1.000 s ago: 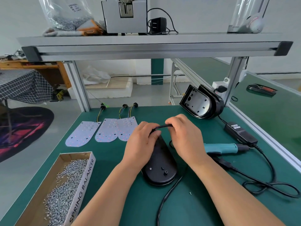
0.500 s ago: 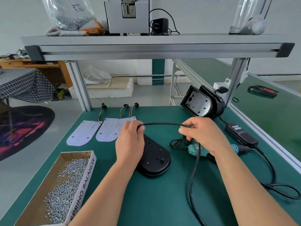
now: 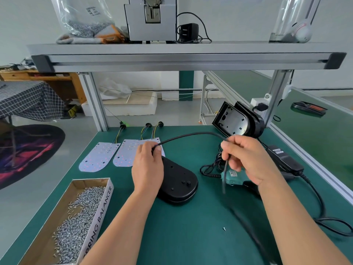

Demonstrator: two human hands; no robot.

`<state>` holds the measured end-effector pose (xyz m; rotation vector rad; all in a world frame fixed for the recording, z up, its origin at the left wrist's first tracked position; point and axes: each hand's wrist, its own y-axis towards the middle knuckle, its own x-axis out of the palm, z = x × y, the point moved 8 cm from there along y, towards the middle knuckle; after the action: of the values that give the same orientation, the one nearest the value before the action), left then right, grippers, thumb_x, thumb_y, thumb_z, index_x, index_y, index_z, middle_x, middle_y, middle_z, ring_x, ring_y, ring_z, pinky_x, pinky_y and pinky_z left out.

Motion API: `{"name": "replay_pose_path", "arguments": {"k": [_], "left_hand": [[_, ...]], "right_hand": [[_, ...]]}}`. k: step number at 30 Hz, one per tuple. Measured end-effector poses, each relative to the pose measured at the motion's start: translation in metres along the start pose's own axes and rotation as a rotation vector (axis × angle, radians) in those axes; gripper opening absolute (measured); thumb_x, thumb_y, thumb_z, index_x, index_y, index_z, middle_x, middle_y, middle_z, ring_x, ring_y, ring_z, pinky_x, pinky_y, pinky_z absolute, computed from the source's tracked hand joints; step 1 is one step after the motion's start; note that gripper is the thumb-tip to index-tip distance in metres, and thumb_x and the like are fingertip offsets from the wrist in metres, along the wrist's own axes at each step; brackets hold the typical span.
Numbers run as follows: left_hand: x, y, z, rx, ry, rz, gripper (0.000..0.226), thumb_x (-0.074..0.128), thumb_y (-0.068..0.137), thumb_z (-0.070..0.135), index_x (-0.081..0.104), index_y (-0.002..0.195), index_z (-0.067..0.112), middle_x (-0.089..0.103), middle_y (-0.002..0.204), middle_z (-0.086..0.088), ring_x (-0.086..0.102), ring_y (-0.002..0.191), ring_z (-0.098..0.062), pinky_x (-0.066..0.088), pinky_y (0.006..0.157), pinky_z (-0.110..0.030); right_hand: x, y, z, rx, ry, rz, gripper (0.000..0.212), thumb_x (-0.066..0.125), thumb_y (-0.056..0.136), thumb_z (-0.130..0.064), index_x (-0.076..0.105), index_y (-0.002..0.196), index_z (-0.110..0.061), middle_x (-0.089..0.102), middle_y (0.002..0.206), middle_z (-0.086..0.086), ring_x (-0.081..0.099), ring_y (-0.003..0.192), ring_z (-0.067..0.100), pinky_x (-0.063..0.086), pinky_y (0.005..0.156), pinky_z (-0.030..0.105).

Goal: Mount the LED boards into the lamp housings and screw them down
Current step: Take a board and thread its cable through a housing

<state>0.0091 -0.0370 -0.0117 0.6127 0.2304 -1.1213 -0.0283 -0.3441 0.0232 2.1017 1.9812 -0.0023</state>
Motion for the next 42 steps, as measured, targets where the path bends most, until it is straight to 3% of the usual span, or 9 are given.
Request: {"name": "replay_pose_path", "arguments": {"k": [6, 11, 20, 23, 26, 29, 32, 37, 42], "left_hand": [[0.009, -0.005, 0.008, 0.085, 0.023, -0.067, 0.020, 0.051, 0.111, 0.038, 0.065, 0.121, 0.027, 0.060, 0.118, 0.014, 0.057, 0.104, -0.017, 0.045, 0.083, -0.039], [0.014, -0.004, 0.004, 0.082, -0.087, -0.176, 0.006, 0.060, 0.107, 0.041, 0.066, 0.107, 0.038, 0.064, 0.102, 0.020, 0.057, 0.090, -0.003, 0.041, 0.076, -0.030], [0.020, -0.006, 0.005, 0.123, -0.162, -0.327, 0.014, 0.066, 0.104, 0.034, 0.066, 0.097, 0.046, 0.065, 0.102, 0.032, 0.060, 0.094, 0.004, 0.044, 0.079, -0.021], [0.018, -0.009, 0.011, 0.215, -0.089, -0.297, 0.007, 0.069, 0.103, 0.033, 0.069, 0.104, 0.041, 0.065, 0.105, 0.029, 0.057, 0.105, 0.004, 0.043, 0.087, -0.019], [0.019, -0.014, 0.017, 0.262, -0.031, -0.298, 0.008, 0.071, 0.101, 0.032, 0.074, 0.109, 0.033, 0.065, 0.107, 0.022, 0.054, 0.109, -0.002, 0.040, 0.089, -0.017], [0.020, -0.021, 0.025, 0.352, -0.003, -0.307, 0.009, 0.075, 0.098, 0.025, 0.076, 0.107, 0.025, 0.065, 0.103, 0.016, 0.056, 0.107, -0.008, 0.044, 0.090, -0.023], [0.021, -0.027, 0.028, 0.400, 0.008, -0.330, 0.010, 0.074, 0.094, 0.016, 0.074, 0.101, 0.022, 0.067, 0.098, 0.014, 0.058, 0.104, -0.013, 0.047, 0.089, -0.028], [0.017, -0.028, 0.029, 0.440, -0.027, -0.310, 0.010, 0.079, 0.092, 0.020, 0.076, 0.100, 0.026, 0.070, 0.095, 0.017, 0.057, 0.107, -0.008, 0.043, 0.090, -0.017], [0.023, -0.027, 0.019, 0.365, 0.002, -0.319, 0.010, 0.074, 0.094, 0.033, 0.077, 0.103, 0.034, 0.070, 0.101, 0.021, 0.056, 0.111, -0.004, 0.052, 0.090, -0.033]], "right_hand": [[0.035, -0.004, -0.007, -0.065, 0.762, 0.051, 0.008, 0.064, 0.098, -0.016, 0.071, 0.098, -0.011, 0.073, 0.094, 0.011, 0.071, 0.076, 0.020, 0.062, 0.066, 0.027], [0.045, -0.001, 0.000, -0.129, 0.895, 0.058, 0.005, 0.060, 0.102, -0.009, 0.065, 0.104, -0.009, 0.075, 0.105, 0.013, 0.073, 0.090, 0.023, 0.062, 0.082, 0.030], [0.021, 0.005, 0.023, 0.128, -0.318, 0.327, 0.030, 0.051, 0.104, -0.013, 0.049, 0.134, -0.012, 0.058, 0.134, 0.011, 0.070, 0.076, 0.015, 0.054, 0.069, 0.030], [0.021, 0.001, 0.004, 0.005, -0.802, 0.375, 0.053, 0.056, 0.102, -0.013, 0.044, 0.153, -0.014, 0.041, 0.150, 0.012, 0.060, 0.103, 0.028, 0.051, 0.079, 0.042], [0.039, -0.011, -0.035, -0.398, -0.821, 0.442, 0.054, 0.059, 0.100, -0.007, 0.051, 0.153, -0.014, 0.045, 0.149, 0.006, 0.050, 0.130, 0.022, 0.052, 0.101, 0.040], [0.098, -0.021, -0.043, -0.600, -0.769, 0.139, 0.049, 0.055, 0.105, -0.013, 0.048, 0.152, -0.024, 0.044, 0.156, -0.006, 0.057, 0.128, 0.014, 0.053, 0.096, 0.034], [0.139, -0.022, -0.020, -0.585, -0.840, -0.051, 0.039, 0.052, 0.110, -0.020, 0.055, 0.149, -0.017, 0.057, 0.143, 0.001, 0.065, 0.118, 0.029, 0.059, 0.091, 0.045], [0.130, -0.015, -0.021, -0.605, -0.836, -0.056, 0.023, 0.060, 0.108, -0.018, 0.064, 0.130, -0.013, 0.060, 0.117, 0.000, 0.065, 0.091, 0.025, 0.056, 0.075, 0.045], [0.127, -0.013, -0.024, -0.592, -0.844, 0.009, 0.006, 0.065, 0.102, -0.008, 0.068, 0.104, -0.013, 0.057, 0.098, -0.001, 0.058, 0.081, 0.023, 0.052, 0.067, 0.047]]}}
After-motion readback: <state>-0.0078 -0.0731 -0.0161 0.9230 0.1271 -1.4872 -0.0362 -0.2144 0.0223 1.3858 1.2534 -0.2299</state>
